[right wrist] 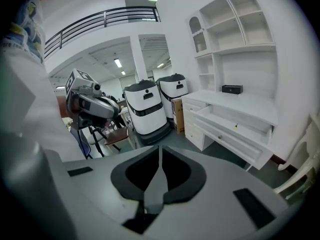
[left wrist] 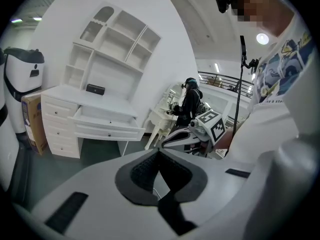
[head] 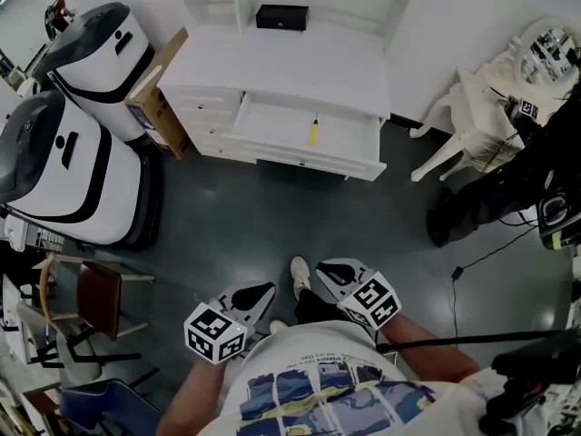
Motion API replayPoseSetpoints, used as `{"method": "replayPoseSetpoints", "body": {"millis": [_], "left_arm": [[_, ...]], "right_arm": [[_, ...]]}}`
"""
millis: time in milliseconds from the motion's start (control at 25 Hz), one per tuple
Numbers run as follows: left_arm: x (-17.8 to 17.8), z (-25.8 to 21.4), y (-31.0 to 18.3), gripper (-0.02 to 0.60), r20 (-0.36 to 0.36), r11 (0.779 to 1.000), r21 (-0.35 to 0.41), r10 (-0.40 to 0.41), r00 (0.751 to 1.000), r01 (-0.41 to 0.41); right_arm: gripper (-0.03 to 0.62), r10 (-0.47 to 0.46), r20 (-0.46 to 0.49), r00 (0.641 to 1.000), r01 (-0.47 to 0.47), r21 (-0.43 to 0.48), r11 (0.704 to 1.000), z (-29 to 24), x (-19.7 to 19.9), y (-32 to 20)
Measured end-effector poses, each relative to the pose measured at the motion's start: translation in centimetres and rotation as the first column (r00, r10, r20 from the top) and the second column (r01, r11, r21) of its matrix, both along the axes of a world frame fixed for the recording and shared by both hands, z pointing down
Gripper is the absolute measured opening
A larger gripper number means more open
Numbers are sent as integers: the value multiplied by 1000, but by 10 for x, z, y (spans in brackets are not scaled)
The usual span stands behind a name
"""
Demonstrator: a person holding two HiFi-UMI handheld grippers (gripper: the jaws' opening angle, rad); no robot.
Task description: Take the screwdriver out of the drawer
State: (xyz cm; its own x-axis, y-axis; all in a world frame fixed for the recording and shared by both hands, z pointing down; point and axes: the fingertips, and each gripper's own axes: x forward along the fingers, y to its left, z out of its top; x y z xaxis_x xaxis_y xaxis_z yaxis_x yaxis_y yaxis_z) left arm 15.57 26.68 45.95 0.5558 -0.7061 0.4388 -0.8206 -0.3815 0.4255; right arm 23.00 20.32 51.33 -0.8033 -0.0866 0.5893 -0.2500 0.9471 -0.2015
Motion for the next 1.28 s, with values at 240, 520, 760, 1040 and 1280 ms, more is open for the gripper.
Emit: {"method": "replayPoseSetpoints", "body": {"millis": [240, 520, 760, 1040, 1280], "left_arm": [[-31, -3, -80, 14, 64, 1000, -17, 5, 998, -4], [-50, -14, -150, 14, 68, 1000, 1, -5, 998, 5], [-85, -12, -183, 14, 37, 1000, 15, 11, 999, -12], [-150, -12, -219, 14, 29, 990, 45, 133, 991, -134], [-208, -14, -235, 14, 15, 965, 34, 258, 966, -259]], "right_arm": [[26, -26, 40, 999, 26, -5, 1000, -1, -40, -85], [26, -29, 7, 1000, 29, -31, 999, 22, -56, -148], [26, 21, -22, 1000, -21, -25, 999, 33, -84, -183], [26, 187, -51, 981, -188, -24, 982, 40, -130, -224], [26, 355, -96, 930, -359, -27, 933, 49, -164, -254]]}}
